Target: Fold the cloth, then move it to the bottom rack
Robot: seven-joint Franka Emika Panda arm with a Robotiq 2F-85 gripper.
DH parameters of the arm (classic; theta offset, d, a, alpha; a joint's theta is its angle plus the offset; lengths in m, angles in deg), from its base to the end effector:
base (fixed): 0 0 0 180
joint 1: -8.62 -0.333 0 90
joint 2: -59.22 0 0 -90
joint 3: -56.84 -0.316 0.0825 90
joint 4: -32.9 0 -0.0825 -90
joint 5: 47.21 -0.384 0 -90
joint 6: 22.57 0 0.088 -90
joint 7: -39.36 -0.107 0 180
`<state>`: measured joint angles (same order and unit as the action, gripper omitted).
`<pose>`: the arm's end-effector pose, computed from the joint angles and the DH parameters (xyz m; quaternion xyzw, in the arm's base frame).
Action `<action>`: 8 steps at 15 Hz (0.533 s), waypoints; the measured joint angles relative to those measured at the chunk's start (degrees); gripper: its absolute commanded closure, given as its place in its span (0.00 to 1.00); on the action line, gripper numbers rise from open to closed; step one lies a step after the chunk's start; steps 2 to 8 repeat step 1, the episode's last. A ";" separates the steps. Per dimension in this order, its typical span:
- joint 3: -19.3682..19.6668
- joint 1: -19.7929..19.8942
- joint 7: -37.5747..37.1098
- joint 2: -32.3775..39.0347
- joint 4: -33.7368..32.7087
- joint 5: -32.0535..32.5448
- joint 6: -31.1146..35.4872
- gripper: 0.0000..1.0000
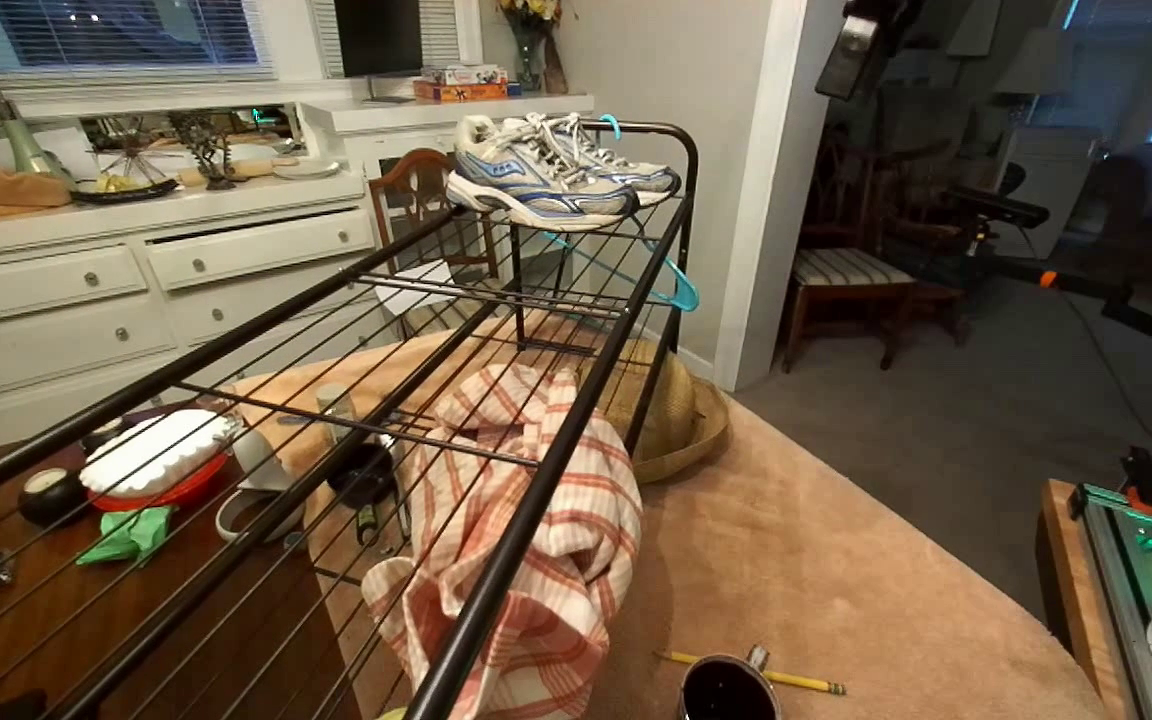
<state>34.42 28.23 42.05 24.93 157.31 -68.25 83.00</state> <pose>0.4000 0.0870 0.6205 -0.9904 -0.0008 -0.1191 0.0702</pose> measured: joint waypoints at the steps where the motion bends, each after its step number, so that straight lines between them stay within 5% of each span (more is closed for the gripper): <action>1: -0.01 -0.02 -0.01 0.05 0.00 0.02 0.00 0.00; 8: -0.01 -0.02 -0.01 0.05 0.00 0.02 0.00 0.00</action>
